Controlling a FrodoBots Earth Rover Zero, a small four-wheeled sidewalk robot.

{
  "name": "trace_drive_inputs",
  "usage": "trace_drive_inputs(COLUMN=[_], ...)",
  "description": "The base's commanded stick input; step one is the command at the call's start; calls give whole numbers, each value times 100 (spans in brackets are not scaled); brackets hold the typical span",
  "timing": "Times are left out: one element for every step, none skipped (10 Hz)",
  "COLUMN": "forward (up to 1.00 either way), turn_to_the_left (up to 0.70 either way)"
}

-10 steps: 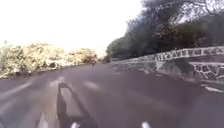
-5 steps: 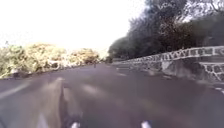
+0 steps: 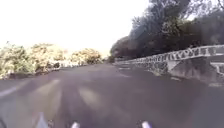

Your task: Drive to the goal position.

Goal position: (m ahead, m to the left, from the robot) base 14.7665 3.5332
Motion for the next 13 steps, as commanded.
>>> trace_drive_inputs(forward=[85, 85, 85, 85, 85, 85, 85, 85, 85, 85, 85, 85, 85], turn_to_the_left=[-34, -34, -34, -34, 0, 0, 0, 0, 0, -34, -34, -34, -3])
